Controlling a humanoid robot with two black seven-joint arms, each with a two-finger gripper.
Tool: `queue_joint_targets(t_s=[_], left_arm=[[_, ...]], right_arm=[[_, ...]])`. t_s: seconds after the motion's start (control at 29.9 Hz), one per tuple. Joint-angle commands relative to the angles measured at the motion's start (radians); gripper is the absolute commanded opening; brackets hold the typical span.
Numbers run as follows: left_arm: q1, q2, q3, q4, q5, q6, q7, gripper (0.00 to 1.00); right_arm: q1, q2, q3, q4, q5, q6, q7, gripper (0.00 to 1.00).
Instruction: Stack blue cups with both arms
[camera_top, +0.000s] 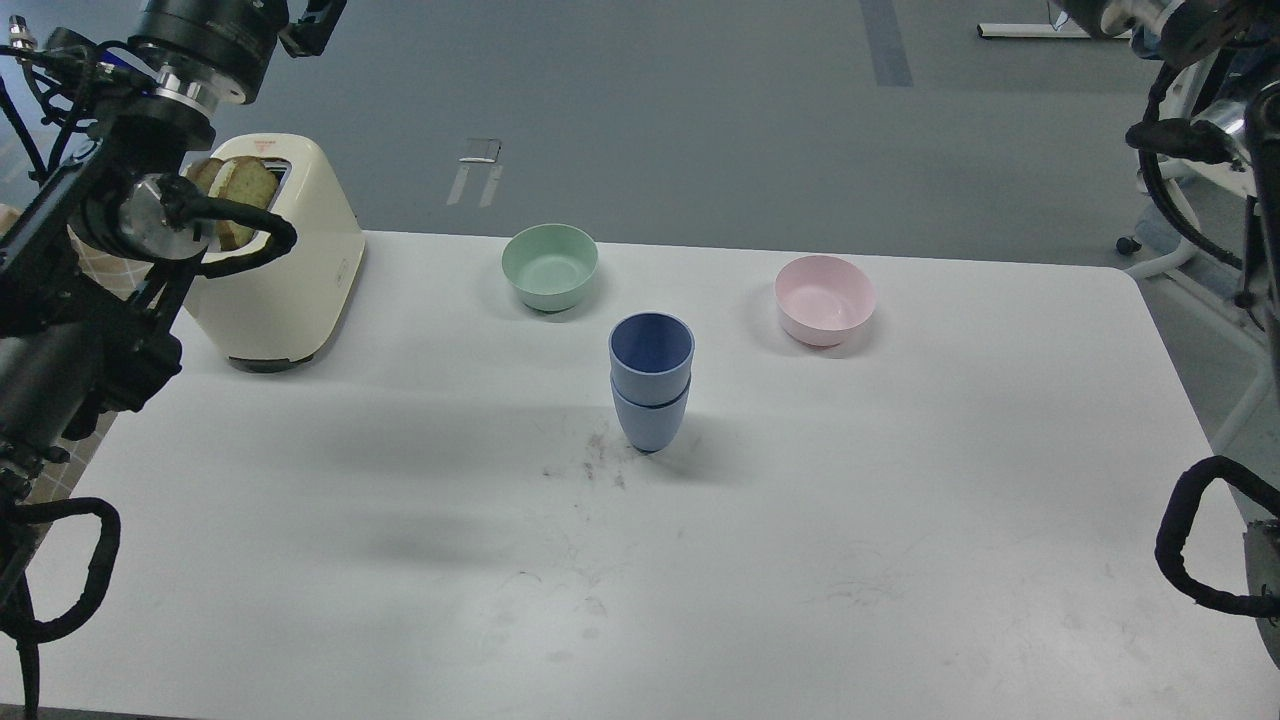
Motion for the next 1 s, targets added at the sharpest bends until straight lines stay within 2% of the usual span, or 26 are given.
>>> queue_joint_targets(t_s=[0.0, 0.1, 0.2, 0.3, 0.53, 0.73, 0.97], left_arm=[[0.001, 0.000, 0.000, 0.000, 0.000, -0.024, -0.003, 0.98], [0.001, 0.014, 0.000, 0.000, -0.003, -0.069, -0.001, 0.98], [0.001, 0.026, -0.003, 0.002, -0.014, -0.078, -0.001, 0.98], [0.001, 0.030, -0.008, 0.003, -0.014, -0.080, -0.005, 0.98], [0.016, 0.017, -0.015, 0.008, -0.019, -0.086, -0.009, 0.98], [0.019, 0.017, -0.023, 0.011, -0.026, -0.150, -0.014, 0.97], [0.016, -0.010, -0.022, 0.006, -0.098, -0.155, -0.006, 0.97]], right_arm=[[-0.012, -0.061, 0.071, -0.078, 0.270, -0.014, 0.001, 1.00], [-0.071, -0.079, 0.085, -0.077, 0.457, -0.014, 0.016, 1.00], [-0.145, -0.083, 0.138, -0.084, 0.640, -0.015, 0.034, 1.00], [-0.182, -0.081, 0.180, -0.101, 0.714, -0.015, 0.034, 1.00], [-0.233, -0.079, 0.201, -0.089, 0.789, -0.008, 0.034, 1.00], [-0.256, -0.069, 0.203, -0.090, 0.803, -0.011, 0.033, 1.00], [-0.253, -0.053, 0.203, -0.103, 0.955, -0.003, 0.028, 1.00]])
